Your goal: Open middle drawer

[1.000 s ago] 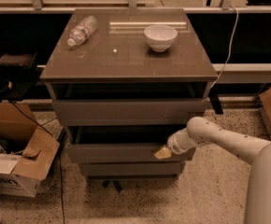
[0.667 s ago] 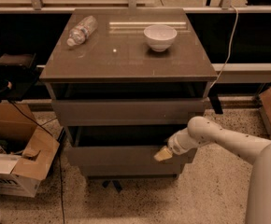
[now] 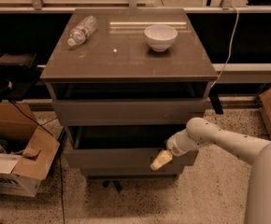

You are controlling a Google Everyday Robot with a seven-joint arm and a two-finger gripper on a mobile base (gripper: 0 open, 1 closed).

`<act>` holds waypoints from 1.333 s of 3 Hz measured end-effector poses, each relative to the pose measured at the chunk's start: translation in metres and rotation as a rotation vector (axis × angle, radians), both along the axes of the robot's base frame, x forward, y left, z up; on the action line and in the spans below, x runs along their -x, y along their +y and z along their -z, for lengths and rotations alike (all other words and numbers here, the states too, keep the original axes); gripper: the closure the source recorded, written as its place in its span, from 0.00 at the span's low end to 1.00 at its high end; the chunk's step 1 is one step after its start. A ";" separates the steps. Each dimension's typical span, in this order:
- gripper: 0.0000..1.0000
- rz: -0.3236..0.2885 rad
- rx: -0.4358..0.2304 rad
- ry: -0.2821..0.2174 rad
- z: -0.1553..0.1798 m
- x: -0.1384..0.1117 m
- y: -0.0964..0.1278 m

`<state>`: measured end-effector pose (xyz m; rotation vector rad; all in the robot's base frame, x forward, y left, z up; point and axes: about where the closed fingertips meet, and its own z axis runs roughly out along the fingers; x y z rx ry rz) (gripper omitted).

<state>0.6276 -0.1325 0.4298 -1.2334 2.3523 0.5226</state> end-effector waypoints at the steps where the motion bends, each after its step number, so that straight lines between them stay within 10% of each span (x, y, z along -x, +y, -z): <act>1: 0.00 -0.035 -0.010 0.117 0.014 0.041 0.008; 4: 0.00 -0.056 -0.025 0.177 0.010 0.061 0.009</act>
Offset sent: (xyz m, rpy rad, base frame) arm -0.1590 0.0199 -0.0522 0.1347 0.4368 0.1185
